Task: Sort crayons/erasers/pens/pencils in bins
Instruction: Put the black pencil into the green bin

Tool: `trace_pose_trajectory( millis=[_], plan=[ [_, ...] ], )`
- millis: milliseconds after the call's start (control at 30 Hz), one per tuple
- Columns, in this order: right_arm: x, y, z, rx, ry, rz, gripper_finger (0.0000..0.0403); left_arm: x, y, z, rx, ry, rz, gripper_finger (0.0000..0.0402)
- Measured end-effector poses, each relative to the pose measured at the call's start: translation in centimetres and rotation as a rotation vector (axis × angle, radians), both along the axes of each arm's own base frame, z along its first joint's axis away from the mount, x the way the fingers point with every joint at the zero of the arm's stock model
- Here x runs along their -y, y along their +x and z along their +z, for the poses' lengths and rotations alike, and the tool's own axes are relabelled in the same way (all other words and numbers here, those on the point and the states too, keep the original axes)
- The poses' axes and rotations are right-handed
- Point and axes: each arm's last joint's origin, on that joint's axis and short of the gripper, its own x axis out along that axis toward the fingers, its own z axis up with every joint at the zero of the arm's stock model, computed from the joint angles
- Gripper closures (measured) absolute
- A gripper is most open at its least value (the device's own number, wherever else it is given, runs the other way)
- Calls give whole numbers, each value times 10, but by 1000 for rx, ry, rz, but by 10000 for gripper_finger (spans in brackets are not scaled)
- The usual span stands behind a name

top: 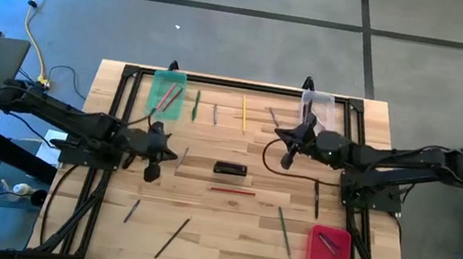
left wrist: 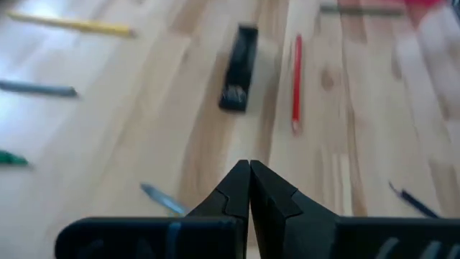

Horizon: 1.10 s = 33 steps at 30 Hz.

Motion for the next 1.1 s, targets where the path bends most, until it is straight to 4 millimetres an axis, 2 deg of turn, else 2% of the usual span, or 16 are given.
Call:
trace_pose_trajectory(
  millis=[200,433,667,800,967,1100],
  plan=[
    [-8,1,0,-1,-6,27,402,27,17,-4,-129,-58,-70,401],
    [-9,1,0,0,-10,33,403,86,43,-2,-245,-68,-125,401],
    [-9,1,1,5,-11,33,403,140,68,2,-379,-136,1,397],
    [-9,1,2,10,-36,39,403,162,83,1,-445,-178,95,373],
    [-9,2,5,22,-62,45,403,187,106,-3,-480,-285,188,323],
    [-9,2,4,18,-69,47,403,202,124,-12,-512,-355,250,284]
  ],
)
